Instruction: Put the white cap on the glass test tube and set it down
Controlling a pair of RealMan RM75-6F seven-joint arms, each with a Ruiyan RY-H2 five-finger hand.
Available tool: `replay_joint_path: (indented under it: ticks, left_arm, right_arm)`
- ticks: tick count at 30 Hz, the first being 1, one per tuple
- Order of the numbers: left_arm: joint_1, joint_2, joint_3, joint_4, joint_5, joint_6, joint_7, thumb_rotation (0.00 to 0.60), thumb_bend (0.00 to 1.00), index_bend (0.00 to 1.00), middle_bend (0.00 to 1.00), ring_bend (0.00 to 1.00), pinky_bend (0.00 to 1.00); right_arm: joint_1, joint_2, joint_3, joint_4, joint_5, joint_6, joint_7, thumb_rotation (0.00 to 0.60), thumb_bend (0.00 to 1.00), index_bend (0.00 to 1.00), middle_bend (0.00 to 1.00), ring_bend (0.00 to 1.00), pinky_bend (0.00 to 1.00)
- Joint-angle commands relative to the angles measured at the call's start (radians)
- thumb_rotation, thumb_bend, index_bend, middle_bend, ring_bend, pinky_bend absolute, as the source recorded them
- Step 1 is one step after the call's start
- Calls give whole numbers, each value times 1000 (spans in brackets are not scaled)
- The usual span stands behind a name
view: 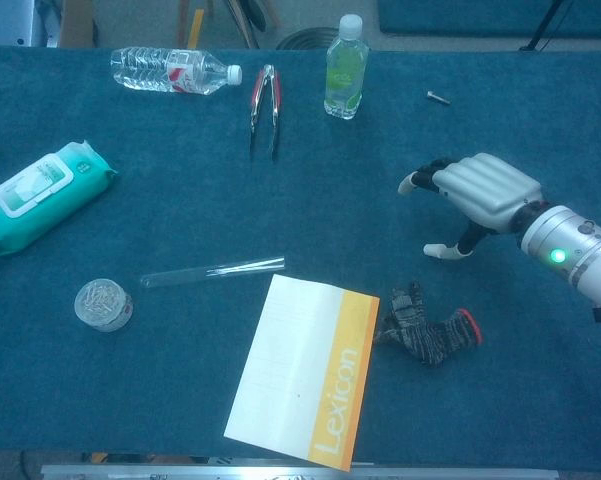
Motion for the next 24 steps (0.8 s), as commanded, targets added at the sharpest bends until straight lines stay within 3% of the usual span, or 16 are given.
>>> replay_joint_path:
  ticks: [1,24]
  left_arm:
    - [1,0,0,0,0,1,-1,373,248,211,216,94,131]
    - [-2,0,0,-3,5,1,5,375,248,211,215,94,131]
  right_arm:
    - [3,-3,3,3,-1,3,2,600,31,236,239,177,391]
    - [3,28,-2,-47,-30,35,32,600,31,237,239,177,391]
